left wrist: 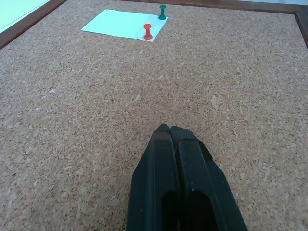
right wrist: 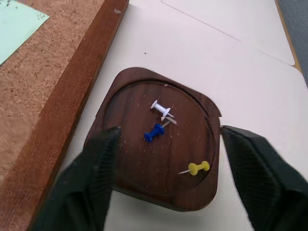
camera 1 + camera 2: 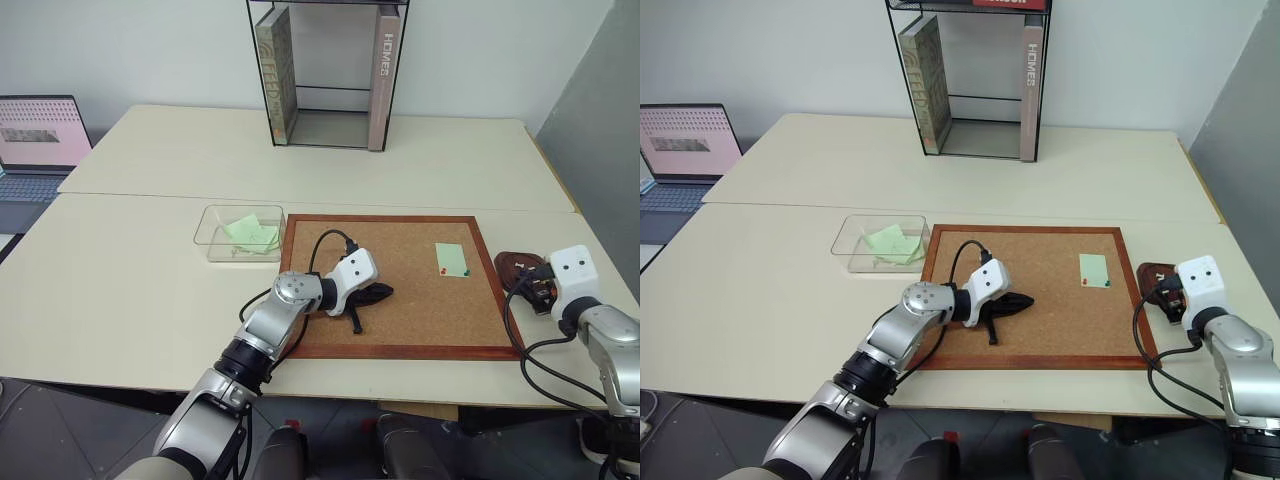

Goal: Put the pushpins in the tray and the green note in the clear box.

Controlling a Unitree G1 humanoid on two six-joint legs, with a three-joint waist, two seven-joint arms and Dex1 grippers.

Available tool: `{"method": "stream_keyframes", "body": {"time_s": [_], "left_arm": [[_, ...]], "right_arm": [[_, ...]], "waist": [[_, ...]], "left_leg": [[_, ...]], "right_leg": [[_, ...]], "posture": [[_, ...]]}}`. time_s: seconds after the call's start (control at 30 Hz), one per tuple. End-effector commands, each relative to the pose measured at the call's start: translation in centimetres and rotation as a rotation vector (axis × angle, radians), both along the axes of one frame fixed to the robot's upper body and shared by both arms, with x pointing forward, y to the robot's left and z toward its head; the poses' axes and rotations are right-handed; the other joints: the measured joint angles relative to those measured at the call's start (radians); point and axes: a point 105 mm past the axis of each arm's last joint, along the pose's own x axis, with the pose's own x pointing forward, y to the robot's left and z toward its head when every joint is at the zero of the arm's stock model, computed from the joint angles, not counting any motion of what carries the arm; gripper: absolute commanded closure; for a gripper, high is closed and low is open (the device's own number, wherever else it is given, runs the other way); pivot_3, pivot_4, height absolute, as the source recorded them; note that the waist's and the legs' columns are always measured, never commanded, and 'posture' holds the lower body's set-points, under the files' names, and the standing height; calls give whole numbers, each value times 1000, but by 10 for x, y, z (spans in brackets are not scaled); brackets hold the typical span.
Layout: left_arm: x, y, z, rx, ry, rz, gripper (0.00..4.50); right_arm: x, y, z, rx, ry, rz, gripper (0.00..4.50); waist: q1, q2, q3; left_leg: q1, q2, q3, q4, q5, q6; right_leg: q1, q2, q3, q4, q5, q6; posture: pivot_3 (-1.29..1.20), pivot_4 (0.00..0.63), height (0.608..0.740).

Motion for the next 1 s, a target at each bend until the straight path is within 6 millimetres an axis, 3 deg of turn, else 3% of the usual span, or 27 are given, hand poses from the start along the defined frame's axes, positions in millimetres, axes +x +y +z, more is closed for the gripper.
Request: {"method": "stream_keyframes", "body": {"time_s": [0.03, 0.27, 0.47, 0.77, 1.0], "left_arm": [[1, 5, -10, 44, 18, 12, 4500], [1, 5, -10, 44, 17, 8, 4500], [2, 5, -9, 44, 14, 7, 4500], [3, 5, -9, 48, 12, 3, 4500], [3, 5, -9, 49, 13, 5, 4500]], "right_arm": [[-3, 16, 38, 58, -144, 57, 580], [-9, 70, 18, 264, -107, 213, 580], [0, 91, 1, 357, -109, 175, 580], [11, 84, -11, 344, -108, 108, 580], [12, 79, -17, 336, -96, 86, 1840]], "waist": [[0, 0, 0], [0, 0, 0], [0, 0, 0], [0, 0, 0], [0, 0, 0]], "left_leg": [[0, 0, 0, 0, 0, 0], [0, 0, 0, 0, 0, 0], [0, 0, -1, 0, 0, 0], [0, 0, 0, 0, 0, 0], [0, 0, 0, 0, 0, 0]], "right_leg": [[0, 0, 0, 0, 0, 0], [0, 0, 0, 0, 0, 0], [0, 0, 0, 0, 0, -1], [0, 0, 0, 0, 0, -1], [0, 0, 0, 0, 0, -1]], "posture": [[0, 150, 740], [0, 150, 740], [0, 150, 740], [0, 150, 740], [0, 150, 740]]}}
